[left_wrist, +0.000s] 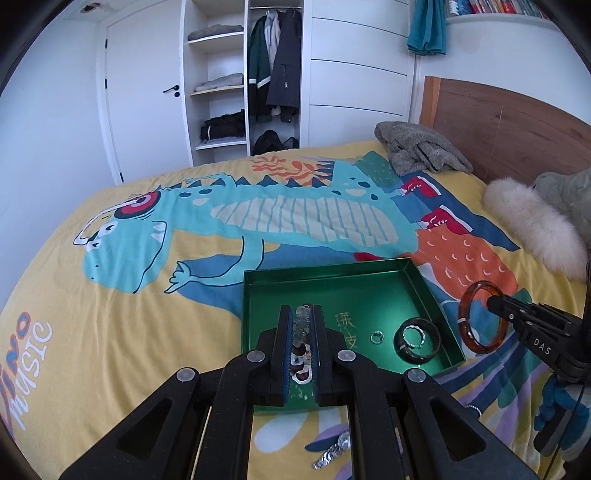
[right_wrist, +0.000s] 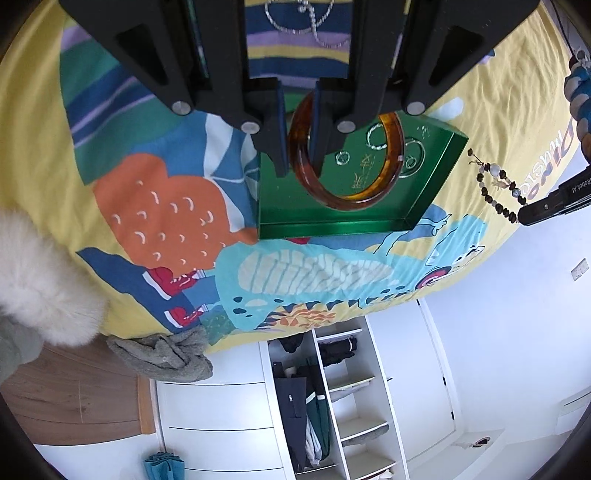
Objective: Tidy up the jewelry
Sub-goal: 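Carry the bead bracelet with the left gripper while the right carries the amber bangle to the tray, then open both grippers to release the bracelet and bangle into the green tray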
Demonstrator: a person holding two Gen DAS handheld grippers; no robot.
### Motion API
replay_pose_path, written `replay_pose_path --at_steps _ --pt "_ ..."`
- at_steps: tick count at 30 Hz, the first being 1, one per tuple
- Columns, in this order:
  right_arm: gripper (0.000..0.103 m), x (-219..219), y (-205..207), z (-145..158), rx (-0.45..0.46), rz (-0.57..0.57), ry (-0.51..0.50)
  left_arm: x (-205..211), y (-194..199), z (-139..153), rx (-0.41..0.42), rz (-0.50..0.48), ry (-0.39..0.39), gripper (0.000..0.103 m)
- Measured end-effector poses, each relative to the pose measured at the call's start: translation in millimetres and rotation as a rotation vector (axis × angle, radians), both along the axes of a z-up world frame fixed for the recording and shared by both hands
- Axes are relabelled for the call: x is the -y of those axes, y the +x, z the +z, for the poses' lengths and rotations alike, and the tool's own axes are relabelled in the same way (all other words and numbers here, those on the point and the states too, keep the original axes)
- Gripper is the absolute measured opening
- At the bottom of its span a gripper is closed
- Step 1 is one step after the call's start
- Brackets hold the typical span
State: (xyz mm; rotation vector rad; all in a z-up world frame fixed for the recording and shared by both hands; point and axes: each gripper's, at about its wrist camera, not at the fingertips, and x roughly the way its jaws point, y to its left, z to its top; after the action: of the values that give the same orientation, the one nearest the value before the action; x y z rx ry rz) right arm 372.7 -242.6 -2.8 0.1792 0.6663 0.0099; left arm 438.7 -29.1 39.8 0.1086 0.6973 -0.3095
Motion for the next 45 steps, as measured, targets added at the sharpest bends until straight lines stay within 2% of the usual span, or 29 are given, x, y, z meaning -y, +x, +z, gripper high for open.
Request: replay_pose_path --at_steps 4,10,15,21,29,33,36,39,45 --pt "0.01 -4.5 55.0 -18.7 -0.039 0.006 -0.023 27.1 43.8 -14.1 -0.004 -0.016 0.029 0.009" --pt "0.01 -1.6 111.5 -56.8 -0.099 -0.003 -0.038 54.5 90.8 -40.8 -0.017 -0.03 0.04 0.009" --pt "0.01 -0.9 145.2 -81.7 -0.167 -0.004 -0.072 49.6 123.0 -73.9 -0.059 0.041 0.086 0.009" --pt "0.01 -7.6 165.4 -100.4 -0.251 0.013 -0.129 32.1 136.0 -113.2 -0.14 0.113 0.138 0.009" --pt "0.01 -11.8 170.9 -112.8 -0.328 0.018 -0.189 23.6 135.7 -141.6 -0.23 0.145 0.159 0.009" --pt "0.012 -13.5 167.1 -109.8 -0.317 0.027 -0.186 20.1 132.8 -141.4 -0.243 0.135 0.145 0.01" --pt "0.014 -16.2 158.9 -99.3 -0.284 0.035 -0.174 15.9 127.8 -130.9 -0.236 0.132 0.111 0.018" --pt "0.023 -19.3 145.2 -78.7 -0.234 0.04 -0.167 11.3 116.1 -111.8 -0.211 0.125 0.088 0.029" --pt "0.025 -26.2 92.3 -26.1 -0.131 0.067 -0.147 -8.2 68.8 -61.8 -0.154 0.13 0.057 0.03"
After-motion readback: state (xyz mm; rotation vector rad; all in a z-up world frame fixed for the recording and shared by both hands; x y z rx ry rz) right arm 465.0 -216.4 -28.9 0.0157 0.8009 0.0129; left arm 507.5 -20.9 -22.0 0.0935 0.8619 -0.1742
